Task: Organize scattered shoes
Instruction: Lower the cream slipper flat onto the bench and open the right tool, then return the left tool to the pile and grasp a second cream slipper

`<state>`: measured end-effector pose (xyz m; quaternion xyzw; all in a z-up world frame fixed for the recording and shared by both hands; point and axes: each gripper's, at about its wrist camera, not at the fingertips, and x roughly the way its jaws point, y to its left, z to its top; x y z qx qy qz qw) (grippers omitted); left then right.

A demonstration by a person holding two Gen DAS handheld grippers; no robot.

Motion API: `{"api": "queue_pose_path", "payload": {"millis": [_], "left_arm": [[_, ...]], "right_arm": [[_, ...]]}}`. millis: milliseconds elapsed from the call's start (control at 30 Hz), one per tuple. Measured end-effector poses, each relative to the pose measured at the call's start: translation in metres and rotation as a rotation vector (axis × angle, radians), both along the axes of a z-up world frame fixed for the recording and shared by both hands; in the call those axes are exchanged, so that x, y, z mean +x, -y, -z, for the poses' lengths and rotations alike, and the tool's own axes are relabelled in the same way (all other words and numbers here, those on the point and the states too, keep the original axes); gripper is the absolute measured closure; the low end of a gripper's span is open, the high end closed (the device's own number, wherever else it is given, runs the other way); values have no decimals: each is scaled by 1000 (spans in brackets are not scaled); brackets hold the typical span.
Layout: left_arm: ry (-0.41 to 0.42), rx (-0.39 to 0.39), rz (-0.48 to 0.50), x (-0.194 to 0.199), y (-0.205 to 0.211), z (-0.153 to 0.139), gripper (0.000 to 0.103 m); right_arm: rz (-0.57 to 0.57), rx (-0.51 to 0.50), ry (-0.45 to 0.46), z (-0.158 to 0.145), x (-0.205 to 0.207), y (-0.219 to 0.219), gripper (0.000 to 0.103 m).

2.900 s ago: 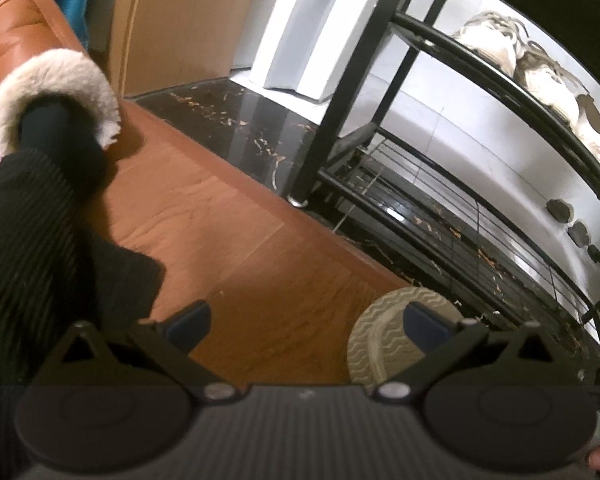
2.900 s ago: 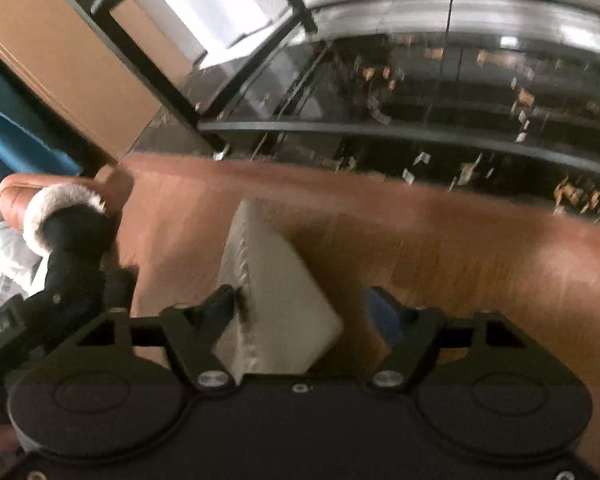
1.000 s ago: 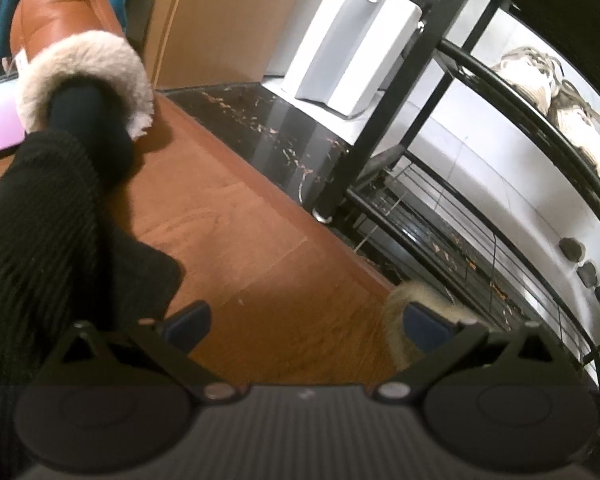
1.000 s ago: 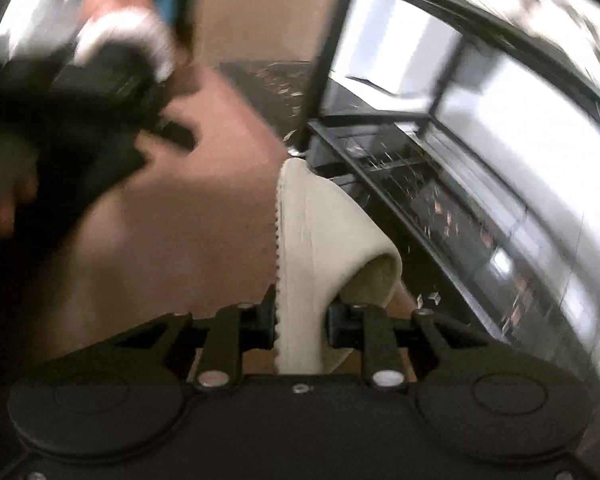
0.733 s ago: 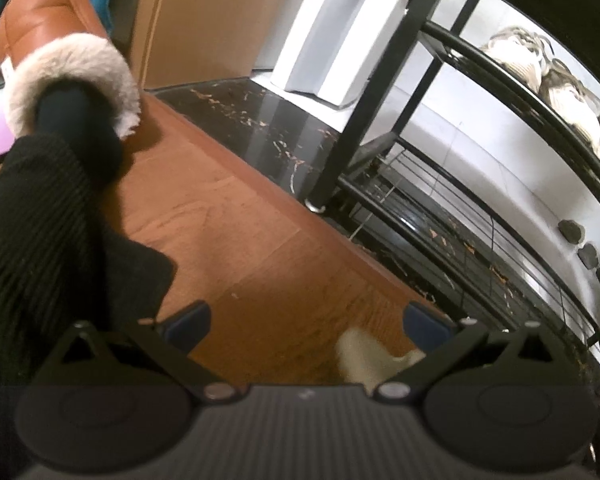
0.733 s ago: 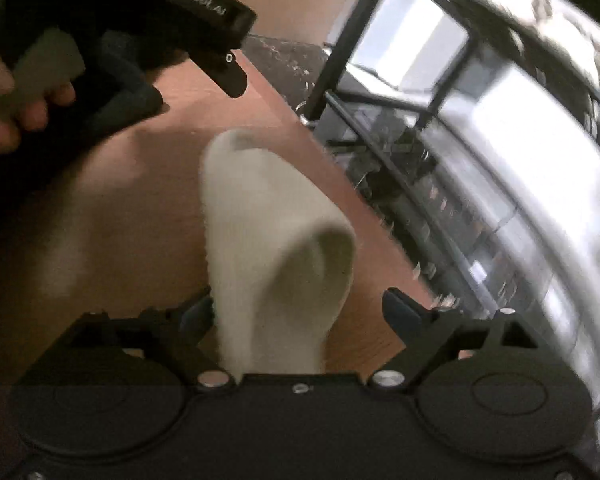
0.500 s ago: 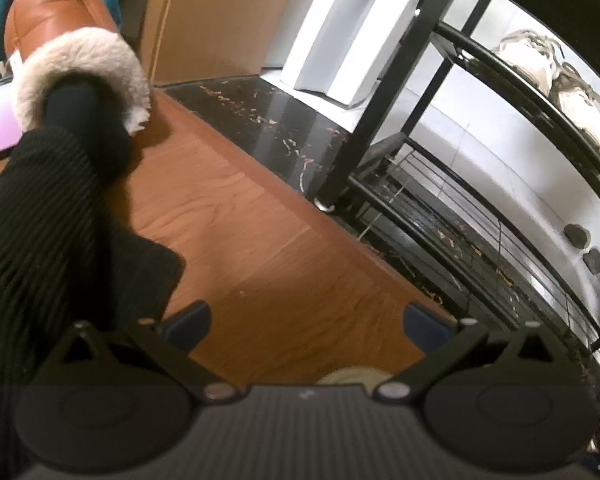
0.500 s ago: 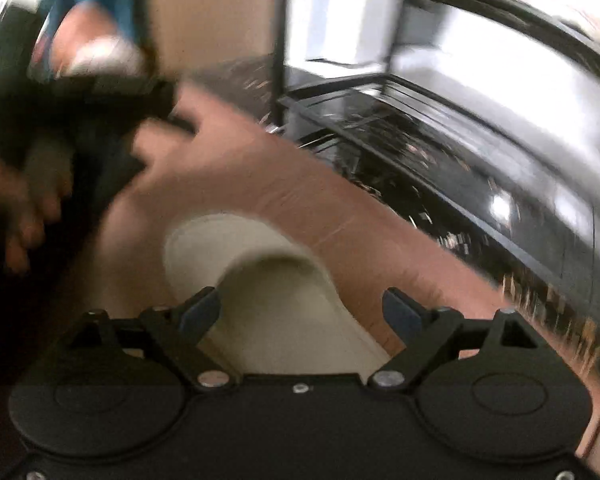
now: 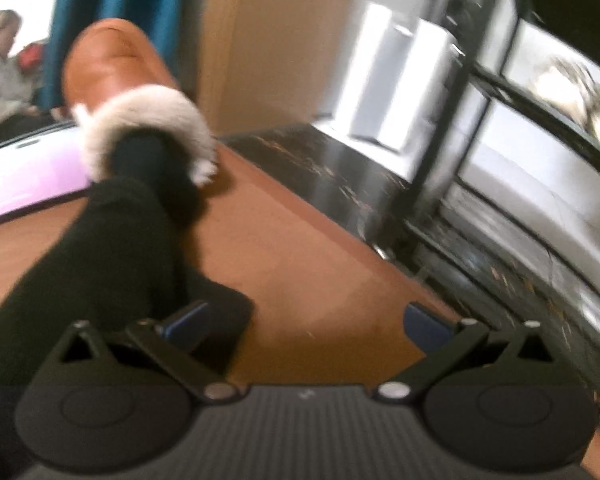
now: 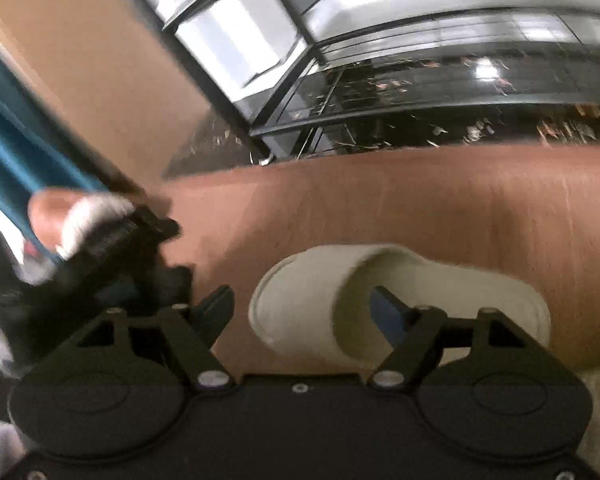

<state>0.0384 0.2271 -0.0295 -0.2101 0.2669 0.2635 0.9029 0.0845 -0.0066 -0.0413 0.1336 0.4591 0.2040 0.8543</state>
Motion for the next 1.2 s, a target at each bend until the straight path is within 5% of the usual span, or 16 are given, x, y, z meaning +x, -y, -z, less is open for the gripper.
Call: {"api": "queue_pose_path", "payload": {"millis": [267, 467, 567, 733, 933, 1000, 1033, 1100, 1200], "left_arm": [[18, 20, -57, -6, -7, -5, 0], [9, -9, -30, 0, -9, -2, 0], [5, -26, -22, 2, -9, 1, 0], [-6, -60, -13, 4, -8, 7, 0], [-14, -80, 37, 8, -2, 12, 0], [-11, -90, 50, 7, -1, 13, 0], [-8, -95, 61, 6, 0, 13, 0], [-5, -95, 71, 6, 2, 14, 0], [-12, -96, 78, 6, 3, 14, 0]], "right_arm": [[93, -294, 48, 29, 0, -55, 19], [46, -381, 80, 41, -1, -81, 14], [-85, -437, 130, 43, -1, -86, 26], [-362, -519, 231, 41, 2, -74, 27], [-808, -480, 232, 29, 3, -48, 27], [-939, -542, 317, 25, -13, -39, 17], [-909, -583, 365, 24, -17, -38, 7], [-818, -613, 430, 20, -20, -34, 7], [-639, -501, 395, 8, -15, -23, 7]]}}
